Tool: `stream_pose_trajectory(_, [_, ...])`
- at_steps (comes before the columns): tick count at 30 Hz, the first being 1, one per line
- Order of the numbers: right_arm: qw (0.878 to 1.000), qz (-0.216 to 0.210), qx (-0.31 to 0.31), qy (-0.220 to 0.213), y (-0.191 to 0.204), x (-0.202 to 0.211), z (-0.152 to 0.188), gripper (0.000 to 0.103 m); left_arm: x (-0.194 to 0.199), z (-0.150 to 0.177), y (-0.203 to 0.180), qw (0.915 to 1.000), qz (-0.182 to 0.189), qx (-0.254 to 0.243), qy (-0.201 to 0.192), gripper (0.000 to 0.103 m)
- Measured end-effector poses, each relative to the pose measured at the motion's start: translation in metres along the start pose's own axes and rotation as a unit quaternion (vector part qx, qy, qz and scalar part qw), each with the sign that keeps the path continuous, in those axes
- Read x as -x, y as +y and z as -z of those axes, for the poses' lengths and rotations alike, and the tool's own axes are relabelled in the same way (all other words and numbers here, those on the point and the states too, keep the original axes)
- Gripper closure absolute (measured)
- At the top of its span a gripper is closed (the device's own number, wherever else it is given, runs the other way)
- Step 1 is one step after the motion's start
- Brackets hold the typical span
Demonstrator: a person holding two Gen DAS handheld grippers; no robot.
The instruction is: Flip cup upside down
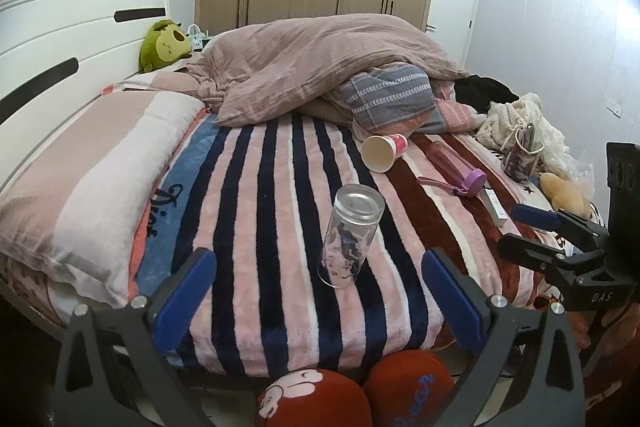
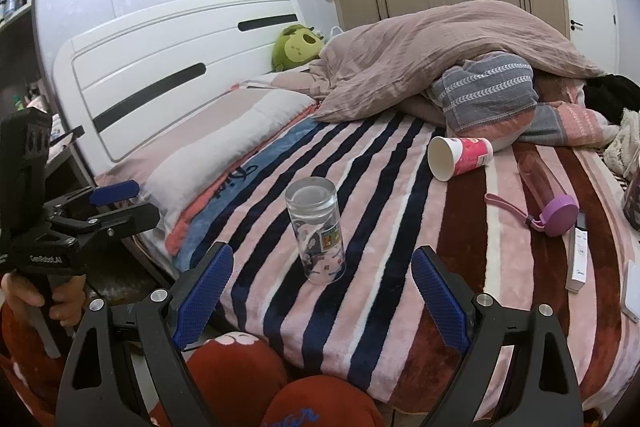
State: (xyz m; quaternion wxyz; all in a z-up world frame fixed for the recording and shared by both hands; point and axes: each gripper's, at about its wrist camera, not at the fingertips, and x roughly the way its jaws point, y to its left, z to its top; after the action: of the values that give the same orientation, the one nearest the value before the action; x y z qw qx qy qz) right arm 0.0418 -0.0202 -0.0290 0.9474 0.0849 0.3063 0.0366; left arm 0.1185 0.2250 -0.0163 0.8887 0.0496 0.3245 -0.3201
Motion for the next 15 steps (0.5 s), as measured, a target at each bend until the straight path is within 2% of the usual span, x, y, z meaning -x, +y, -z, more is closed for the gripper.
stream_pose_trajectory(15, [1.0, -0.001, 0.009, -0.004, 0.0036, 0.0086, -0.0021, 0.013, 0.0007, 0.0002, 0.0001, 1.0, 0.0, 0.0, 0.0, 0.001])
